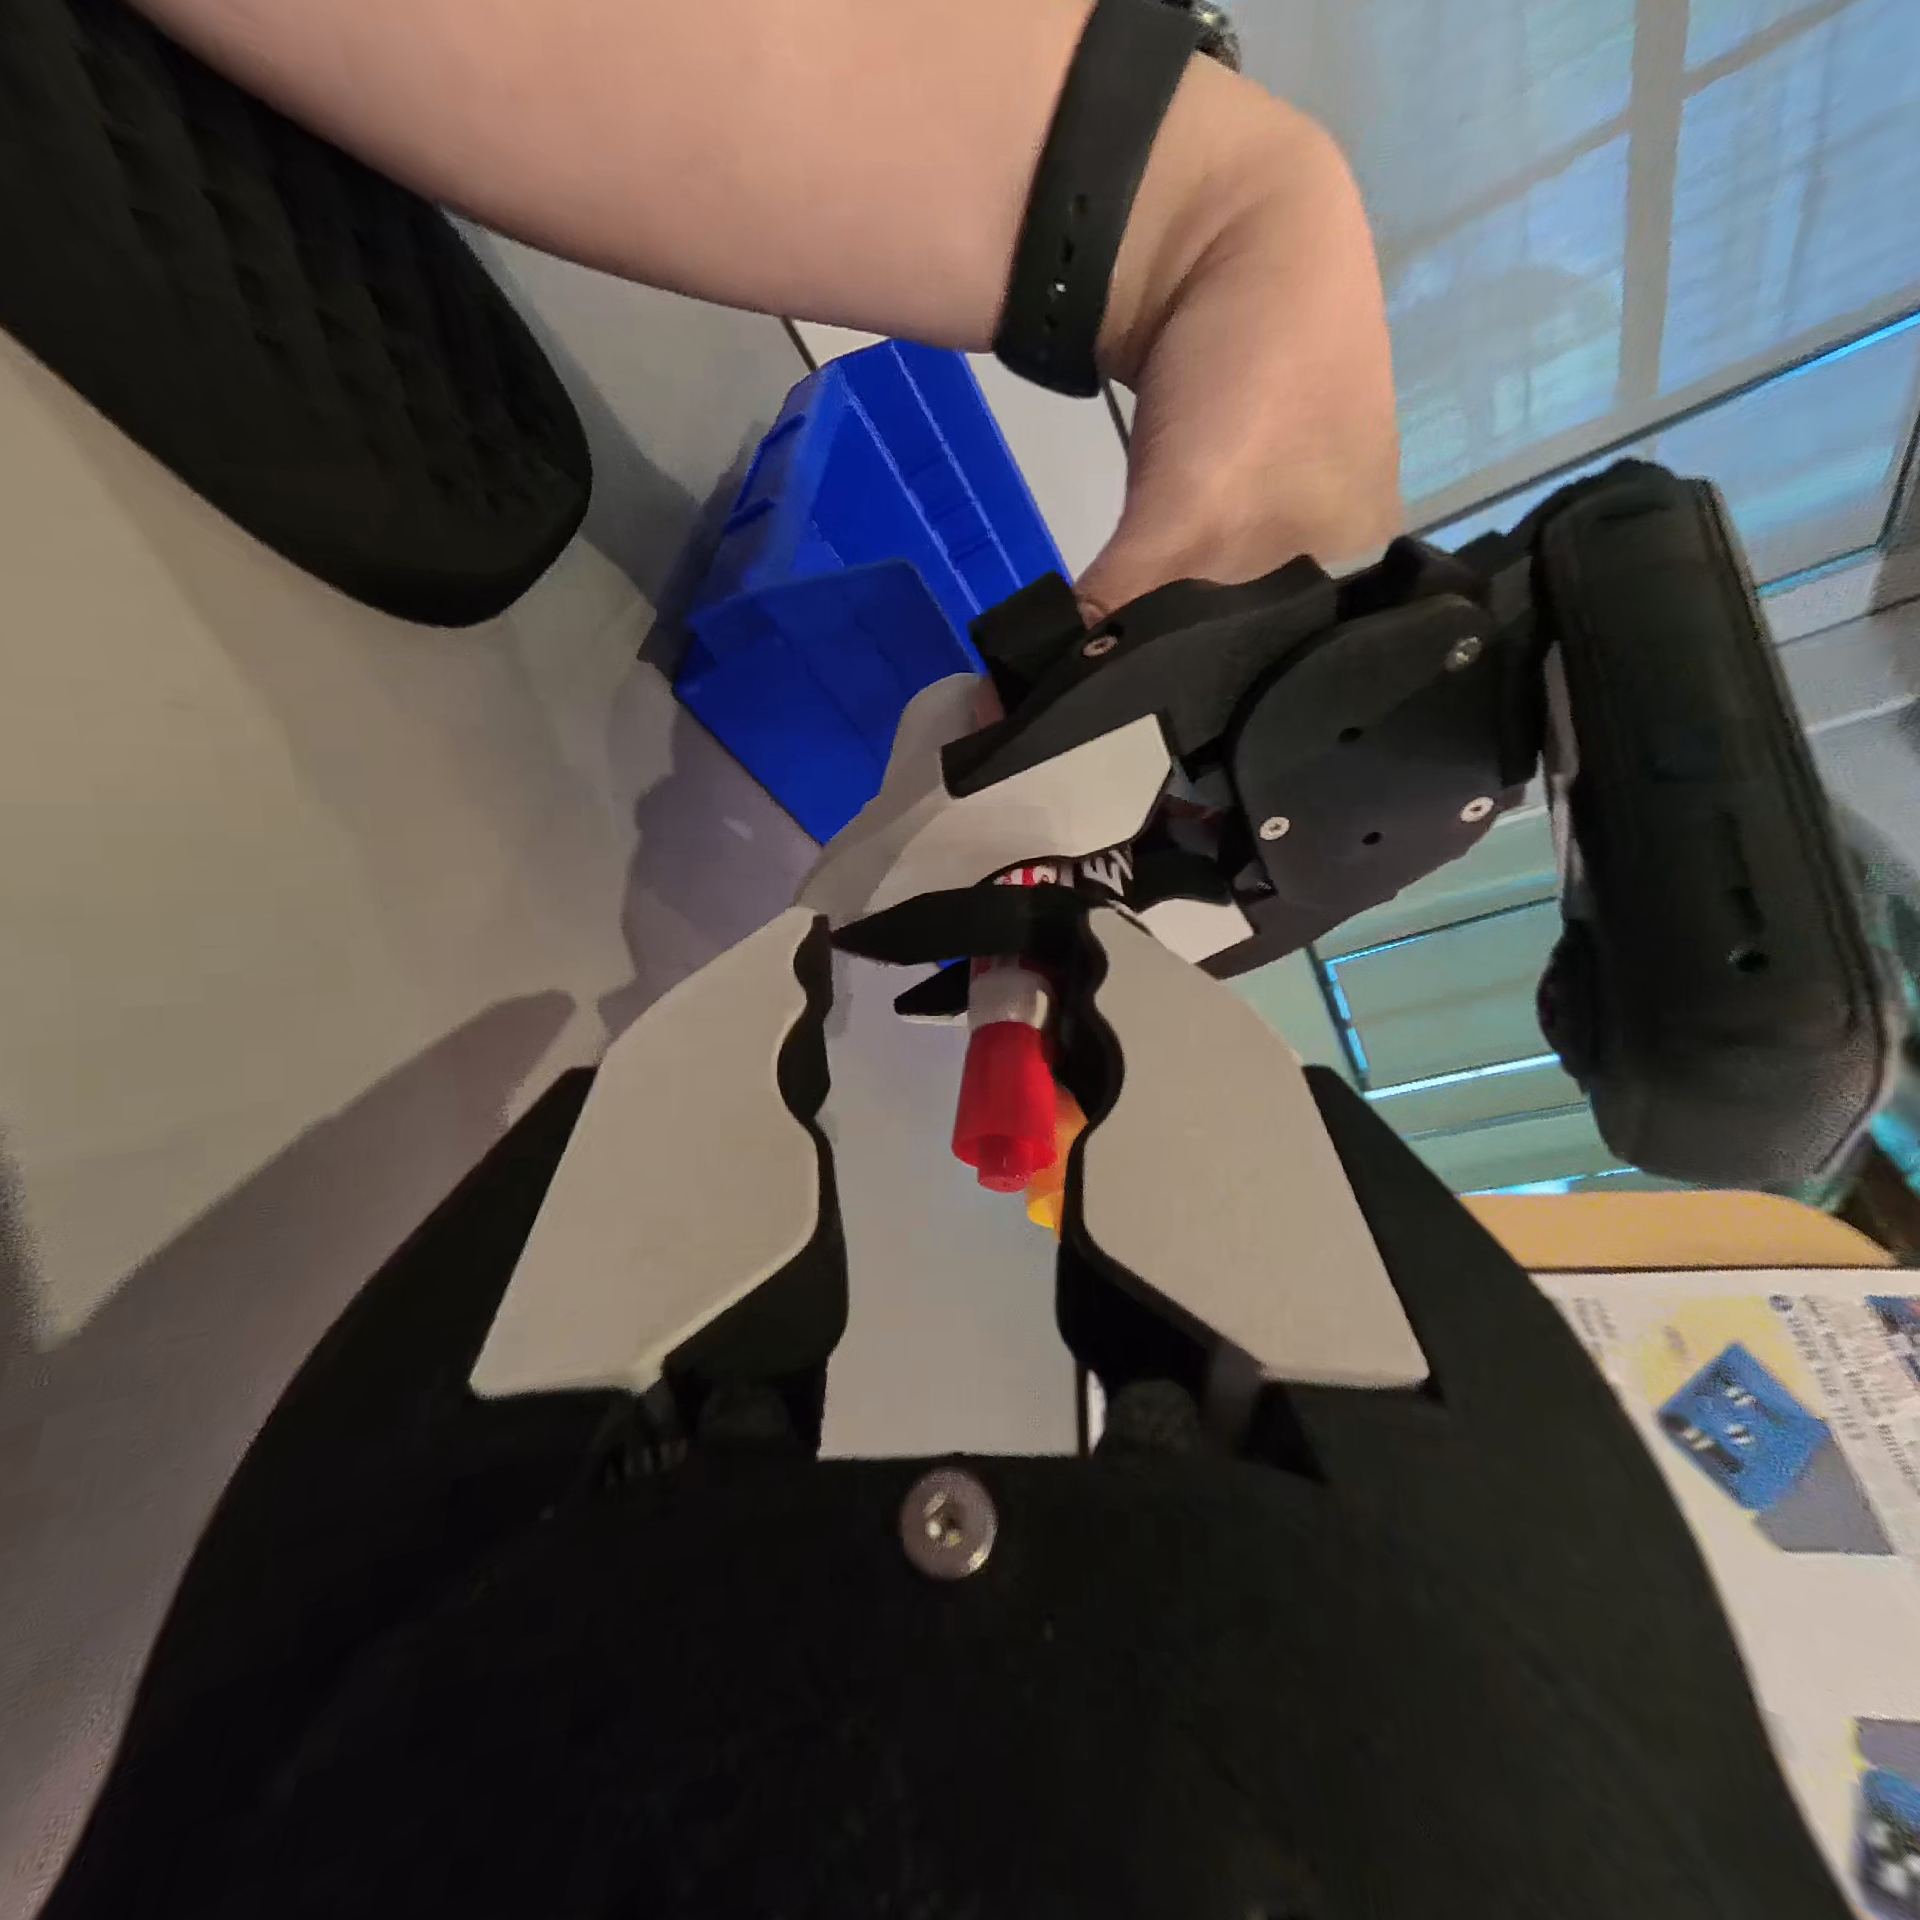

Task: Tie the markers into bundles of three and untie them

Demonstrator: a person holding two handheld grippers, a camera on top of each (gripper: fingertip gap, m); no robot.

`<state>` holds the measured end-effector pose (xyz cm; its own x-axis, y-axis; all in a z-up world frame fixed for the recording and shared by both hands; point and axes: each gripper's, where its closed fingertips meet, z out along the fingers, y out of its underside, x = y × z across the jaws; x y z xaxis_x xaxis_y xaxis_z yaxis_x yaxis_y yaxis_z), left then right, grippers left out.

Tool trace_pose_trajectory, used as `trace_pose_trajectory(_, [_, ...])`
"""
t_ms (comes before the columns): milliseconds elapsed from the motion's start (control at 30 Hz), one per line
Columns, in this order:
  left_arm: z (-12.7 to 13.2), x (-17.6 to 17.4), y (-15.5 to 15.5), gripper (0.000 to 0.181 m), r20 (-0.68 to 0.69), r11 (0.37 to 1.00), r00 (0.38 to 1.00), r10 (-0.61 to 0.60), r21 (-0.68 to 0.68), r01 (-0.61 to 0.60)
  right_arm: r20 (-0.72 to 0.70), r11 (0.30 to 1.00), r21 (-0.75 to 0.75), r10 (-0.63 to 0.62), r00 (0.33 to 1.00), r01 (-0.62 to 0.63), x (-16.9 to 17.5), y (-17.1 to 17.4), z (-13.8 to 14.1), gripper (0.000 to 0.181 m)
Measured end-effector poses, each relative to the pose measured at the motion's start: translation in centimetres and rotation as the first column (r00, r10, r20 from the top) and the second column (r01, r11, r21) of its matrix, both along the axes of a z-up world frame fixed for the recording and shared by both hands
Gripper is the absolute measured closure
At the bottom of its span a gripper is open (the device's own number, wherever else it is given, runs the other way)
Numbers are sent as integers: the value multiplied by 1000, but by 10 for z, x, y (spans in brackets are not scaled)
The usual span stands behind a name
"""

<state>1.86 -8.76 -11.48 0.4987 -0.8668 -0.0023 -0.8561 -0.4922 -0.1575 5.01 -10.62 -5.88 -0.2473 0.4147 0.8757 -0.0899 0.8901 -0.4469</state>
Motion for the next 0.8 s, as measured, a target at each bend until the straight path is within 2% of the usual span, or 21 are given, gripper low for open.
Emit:
trace_pose_trajectory(233, [-2,-1,2,140,-9,1000,1000,9,-1,-9,129,973,-231,21,991,10,-3,-1,0,142])
trace_pose_trajectory(333, [-2,-2,2,139,-13,1000,1000,12,-2,-12,82,963,-265,-27,996,47,-5,6,12,152])
trace_pose_trajectory(633, [-9,-4,3,140,-46,1000,999,21,-21,-22,55,978,-146,-140,989,147,-12,17,8,156])
trace_pose_trajectory(800, [-9,-2,2,141,-39,1000,999,17,-26,-18,34,982,-58,-176,984,178,-13,20,6,148])
